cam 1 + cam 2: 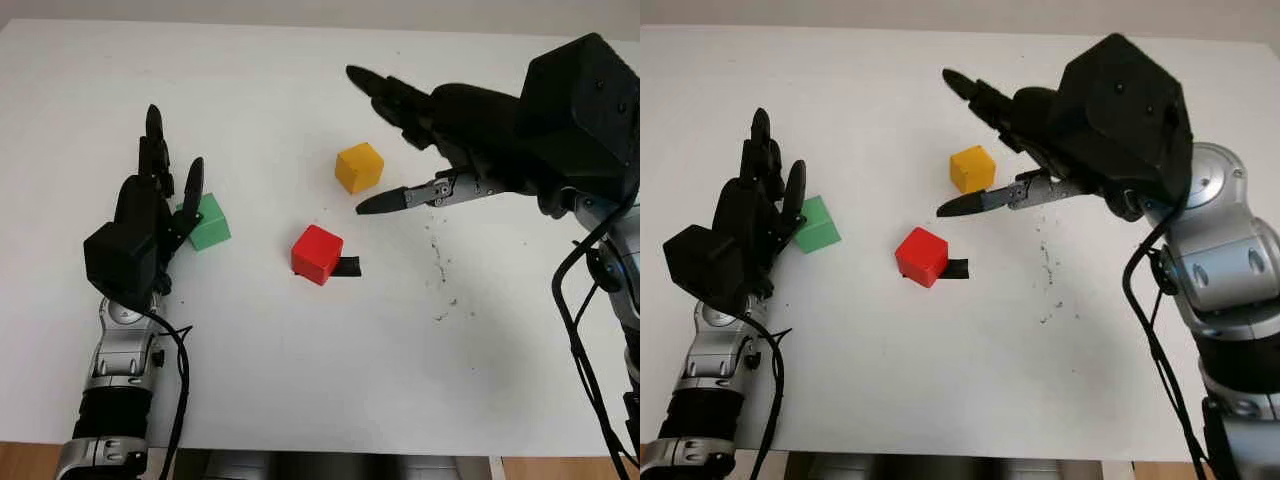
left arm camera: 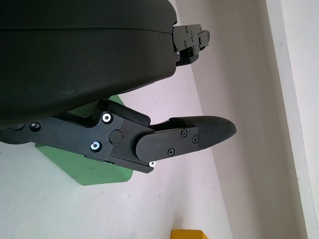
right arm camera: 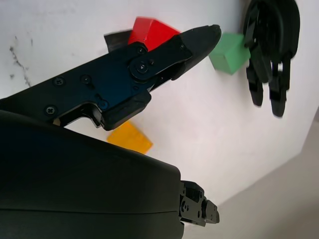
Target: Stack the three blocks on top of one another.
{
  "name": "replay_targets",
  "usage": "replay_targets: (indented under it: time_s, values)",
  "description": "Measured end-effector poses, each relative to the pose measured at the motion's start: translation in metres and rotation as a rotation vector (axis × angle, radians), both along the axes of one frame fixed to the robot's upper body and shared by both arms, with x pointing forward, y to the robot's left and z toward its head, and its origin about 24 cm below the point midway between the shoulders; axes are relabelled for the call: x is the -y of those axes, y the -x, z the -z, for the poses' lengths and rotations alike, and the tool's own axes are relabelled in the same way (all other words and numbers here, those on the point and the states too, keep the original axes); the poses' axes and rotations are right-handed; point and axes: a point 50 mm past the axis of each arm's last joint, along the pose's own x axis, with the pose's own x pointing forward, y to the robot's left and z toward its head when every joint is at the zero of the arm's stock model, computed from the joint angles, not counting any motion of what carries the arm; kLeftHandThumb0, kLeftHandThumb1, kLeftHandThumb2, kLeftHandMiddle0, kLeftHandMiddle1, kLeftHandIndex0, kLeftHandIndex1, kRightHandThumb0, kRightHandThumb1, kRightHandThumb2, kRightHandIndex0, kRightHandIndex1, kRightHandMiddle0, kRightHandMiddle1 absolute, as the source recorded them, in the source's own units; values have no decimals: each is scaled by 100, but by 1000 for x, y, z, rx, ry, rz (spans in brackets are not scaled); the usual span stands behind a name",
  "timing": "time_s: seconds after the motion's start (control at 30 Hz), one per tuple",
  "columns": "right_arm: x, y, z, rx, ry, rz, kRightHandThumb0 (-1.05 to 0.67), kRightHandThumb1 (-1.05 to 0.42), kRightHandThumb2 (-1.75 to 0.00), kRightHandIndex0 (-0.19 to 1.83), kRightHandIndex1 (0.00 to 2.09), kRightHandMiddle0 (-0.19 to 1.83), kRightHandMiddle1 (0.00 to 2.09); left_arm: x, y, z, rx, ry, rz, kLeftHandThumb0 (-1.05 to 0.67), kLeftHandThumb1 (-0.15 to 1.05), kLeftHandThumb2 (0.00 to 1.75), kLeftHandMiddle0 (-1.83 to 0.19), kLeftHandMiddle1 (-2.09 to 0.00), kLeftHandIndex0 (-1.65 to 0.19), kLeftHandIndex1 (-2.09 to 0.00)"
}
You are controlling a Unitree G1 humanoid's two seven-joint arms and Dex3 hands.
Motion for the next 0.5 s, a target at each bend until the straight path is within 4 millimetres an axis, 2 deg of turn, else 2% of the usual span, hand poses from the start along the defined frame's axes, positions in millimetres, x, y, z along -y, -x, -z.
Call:
replay_targets:
  time_s: [0.17, 0.3, 0.5]
  values:
    - [9, -12, 0, 49, 2, 30, -65, -86, -5, -19, 0, -12, 5, 0, 0, 0, 0, 0, -2, -66, 105, 53, 15, -6, 13, -6]
    - [14, -20, -3, 168, 51, 49, -70, -85, -5, -9, 6, 0, 11, -1, 0, 0, 1, 3, -8, -66, 105, 50, 13, -6, 11, -7]
    - [22, -38, -2, 210, 142, 112, -72, -85, -6, -11, 5, 4, 12, -3, 0, -2, 3, -7, -3, -66, 105, 52, 17, -5, 14, -5]
